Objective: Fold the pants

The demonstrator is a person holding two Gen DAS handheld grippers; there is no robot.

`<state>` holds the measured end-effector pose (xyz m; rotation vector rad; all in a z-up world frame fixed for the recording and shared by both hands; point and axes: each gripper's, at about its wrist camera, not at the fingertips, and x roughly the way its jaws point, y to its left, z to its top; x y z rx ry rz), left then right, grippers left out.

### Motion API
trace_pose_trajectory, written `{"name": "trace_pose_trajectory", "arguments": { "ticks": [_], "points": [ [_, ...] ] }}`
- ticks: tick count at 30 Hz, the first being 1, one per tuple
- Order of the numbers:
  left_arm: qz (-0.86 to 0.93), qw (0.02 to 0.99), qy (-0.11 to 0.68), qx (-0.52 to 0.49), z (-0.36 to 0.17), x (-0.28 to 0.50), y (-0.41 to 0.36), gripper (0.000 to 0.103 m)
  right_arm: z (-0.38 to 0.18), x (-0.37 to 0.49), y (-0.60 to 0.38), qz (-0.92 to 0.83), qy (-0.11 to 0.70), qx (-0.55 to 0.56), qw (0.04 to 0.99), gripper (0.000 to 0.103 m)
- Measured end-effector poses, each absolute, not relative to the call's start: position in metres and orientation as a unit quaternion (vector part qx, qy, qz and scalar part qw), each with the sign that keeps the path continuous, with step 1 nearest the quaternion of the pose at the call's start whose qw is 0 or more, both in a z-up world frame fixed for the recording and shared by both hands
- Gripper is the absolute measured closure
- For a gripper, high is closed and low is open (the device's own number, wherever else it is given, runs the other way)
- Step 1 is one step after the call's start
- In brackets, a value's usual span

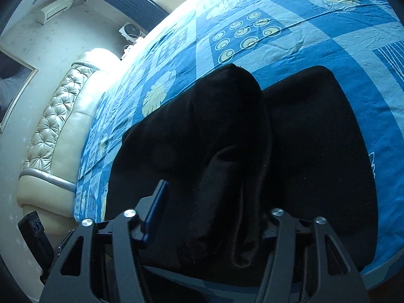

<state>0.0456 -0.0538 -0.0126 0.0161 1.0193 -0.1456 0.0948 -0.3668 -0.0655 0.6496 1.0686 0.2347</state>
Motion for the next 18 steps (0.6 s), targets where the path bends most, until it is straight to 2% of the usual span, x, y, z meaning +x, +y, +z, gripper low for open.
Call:
{"name": "trace_pose_trajectory", "arguments": {
  "ticks": [1, 3, 6, 14, 18],
  "points": [
    [-0.071, 0.869, 0.490, 0.005, -0.014, 0.045, -0.054, 0.011, -0.068, 0.096, -0.367, 0.100, 0.502, 0.302, 0.804, 0.060],
    [-0.073, 0.867, 0.492, 0.003, -0.017, 0.044, -0.054, 0.011, -0.067, 0.097, -0.366, 0.089, 0.501, 0.298, 0.808, 0.074],
    [-0.072, 0.869, 0.489, 0.007, -0.017, 0.042, -0.055, 0.011, -0.054, 0.094, -0.363, 0.094, 0.485, 0.286, 0.821, 0.086],
    [-0.072, 0.866, 0.494, 0.002, -0.017, 0.046, -0.054, 0.011, -0.002, 0.073, -0.389, 0.082, 0.419, 0.278, 0.861, 0.088],
    [-0.076, 0.865, 0.495, 0.003, -0.017, 0.047, -0.058, 0.011, -0.008, 0.061, -0.416, 0.048, 0.421, 0.270, 0.865, 0.088]
  ]
}}
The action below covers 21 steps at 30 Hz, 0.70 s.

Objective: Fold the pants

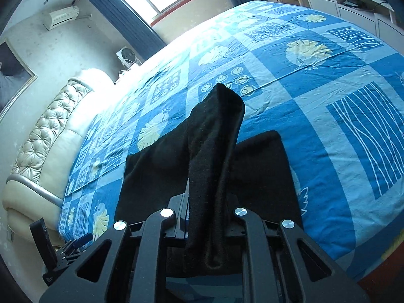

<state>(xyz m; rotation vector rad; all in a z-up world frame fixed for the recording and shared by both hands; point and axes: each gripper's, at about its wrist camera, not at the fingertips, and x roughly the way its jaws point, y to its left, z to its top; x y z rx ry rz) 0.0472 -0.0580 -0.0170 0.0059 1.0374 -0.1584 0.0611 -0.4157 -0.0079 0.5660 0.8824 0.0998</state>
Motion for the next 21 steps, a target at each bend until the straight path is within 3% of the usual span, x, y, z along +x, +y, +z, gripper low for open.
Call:
{"name": "trace_pose_trajectory", "arguments": {
  "ticks": [8, 21],
  "points": [
    [-0.082, 0.863, 0.498, 0.010, -0.019, 0.048, -0.068, 0.011, -0.073, 0.051, -0.449, 0.009, 0.450, 0.315, 0.835, 0.088],
    [-0.083, 0.859, 0.504, 0.011, -0.023, 0.050, -0.075, 0.011, -0.087, 0.046, -0.475, 0.064, 0.426, 0.402, 0.808, 0.086]
  ]
}}
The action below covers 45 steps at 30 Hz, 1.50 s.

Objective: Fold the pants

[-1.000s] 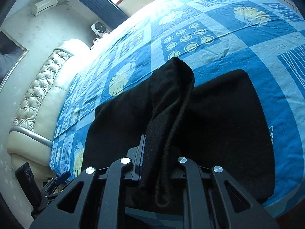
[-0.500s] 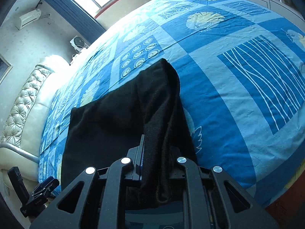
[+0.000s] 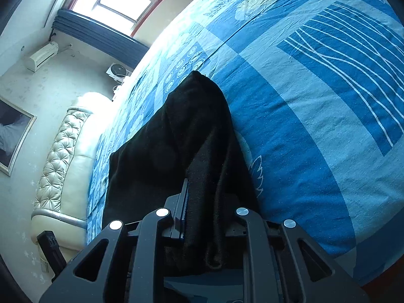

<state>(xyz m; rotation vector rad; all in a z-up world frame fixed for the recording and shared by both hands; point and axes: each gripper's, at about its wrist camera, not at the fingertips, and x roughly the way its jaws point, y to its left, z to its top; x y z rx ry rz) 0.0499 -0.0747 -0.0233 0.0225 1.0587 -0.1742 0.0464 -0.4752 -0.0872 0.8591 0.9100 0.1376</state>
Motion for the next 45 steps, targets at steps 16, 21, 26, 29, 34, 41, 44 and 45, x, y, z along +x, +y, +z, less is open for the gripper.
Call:
{"name": "trace_pose_trajectory", "arguments": {
  "ticks": [16, 21, 26, 29, 34, 41, 44, 45],
  "points": [
    [-0.133, 0.844, 0.518, -0.048, -0.029, 0.053, -0.065, 0.011, -0.081, -0.004, -0.540, 0.003, 0.377, 0.471, 0.798, 0.034],
    [-0.187, 0.812, 0.539, -0.125, -0.043, 0.064, -0.066, 0.011, -0.082, -0.002, -0.537, 0.063, 0.359, 0.506, 0.782, 0.029],
    [-0.233, 0.779, 0.556, -0.173, -0.062, 0.071, -0.072, 0.011, -0.097, 0.014, -0.509, 0.098, 0.394, 0.497, 0.767, 0.029],
    [-0.256, 0.763, 0.560, -0.196, -0.071, 0.076, -0.075, 0.011, -0.106, 0.024, -0.493, 0.120, 0.415, 0.487, 0.759, 0.029],
    [-0.279, 0.751, 0.561, -0.211, -0.082, 0.086, -0.084, 0.011, -0.109, 0.032, -0.471, 0.134, 0.421, 0.465, 0.767, 0.026],
    [-0.289, 0.734, 0.572, -0.222, -0.090, 0.096, -0.097, 0.049, -0.101, 0.038, -0.444, 0.114, 0.436, 0.385, 0.805, 0.040],
    [-0.282, 0.752, 0.563, -0.194, -0.082, 0.093, -0.101, 0.055, -0.100, 0.039, -0.442, 0.104, 0.434, 0.382, 0.809, 0.046],
    [-0.279, 0.758, 0.559, -0.185, -0.079, 0.092, -0.103, 0.057, -0.098, 0.039, -0.440, 0.101, 0.433, 0.378, 0.812, 0.047]
  ]
}}
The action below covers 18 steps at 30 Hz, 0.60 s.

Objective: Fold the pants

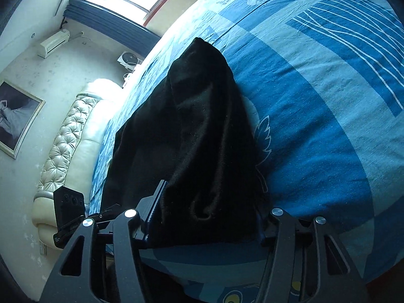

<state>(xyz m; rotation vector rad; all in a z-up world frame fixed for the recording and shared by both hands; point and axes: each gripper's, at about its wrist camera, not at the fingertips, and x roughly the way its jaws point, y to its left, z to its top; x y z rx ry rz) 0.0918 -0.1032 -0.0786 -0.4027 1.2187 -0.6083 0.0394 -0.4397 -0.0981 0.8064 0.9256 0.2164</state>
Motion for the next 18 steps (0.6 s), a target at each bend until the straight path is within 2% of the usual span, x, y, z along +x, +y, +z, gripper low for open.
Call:
{"name": "trace_pose_trajectory", "arguments": {
  "ticks": [7, 18],
  "points": [
    [-0.260, 0.773, 0.557, -0.159, -0.070, 0.092, -0.100, 0.061, -0.090, 0.046, -0.433, 0.090, 0.430, 0.371, 0.818, 0.048],
    [-0.208, 0.795, 0.554, -0.136, -0.060, 0.086, -0.039, 0.062, -0.089, 0.086, -0.374, 0.143, 0.451, 0.349, 0.809, 0.048]
  ]
}}
